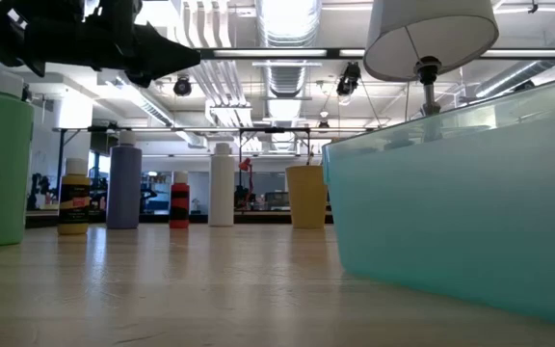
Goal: Pick & Place Paint Supplies
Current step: Put the orange paint bottle into the green bin
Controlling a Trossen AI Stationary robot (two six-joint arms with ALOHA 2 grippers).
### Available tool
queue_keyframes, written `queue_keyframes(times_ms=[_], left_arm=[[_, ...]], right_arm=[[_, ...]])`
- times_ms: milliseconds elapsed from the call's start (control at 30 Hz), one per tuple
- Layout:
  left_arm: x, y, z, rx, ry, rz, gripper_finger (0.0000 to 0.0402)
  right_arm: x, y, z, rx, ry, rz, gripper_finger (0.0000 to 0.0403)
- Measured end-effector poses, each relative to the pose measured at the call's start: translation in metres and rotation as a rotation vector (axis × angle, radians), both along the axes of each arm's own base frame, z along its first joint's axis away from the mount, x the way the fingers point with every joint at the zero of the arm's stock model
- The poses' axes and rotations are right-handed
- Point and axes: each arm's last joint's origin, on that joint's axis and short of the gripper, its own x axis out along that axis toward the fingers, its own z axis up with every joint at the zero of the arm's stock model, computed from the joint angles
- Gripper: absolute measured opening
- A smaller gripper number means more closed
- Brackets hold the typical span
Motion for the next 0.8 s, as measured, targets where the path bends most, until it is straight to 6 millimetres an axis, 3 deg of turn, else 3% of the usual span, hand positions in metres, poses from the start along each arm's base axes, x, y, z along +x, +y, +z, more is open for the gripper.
queue_keyframes(times_ms=[300, 800], left_arm=[[0.000, 0.000, -0.001, -0.017, 0.009, -0.002, 0.0097], [0.000, 0.000, -0.001, -0.017, 0.009, -0.002, 0.0097]], right_arm=[[0.007, 0.007, -0.017, -0.009, 0.038, 0.013, 0.0112], [0.012, 0.010, -0.018, 0.021, 0.007, 0.006, 0.0112]])
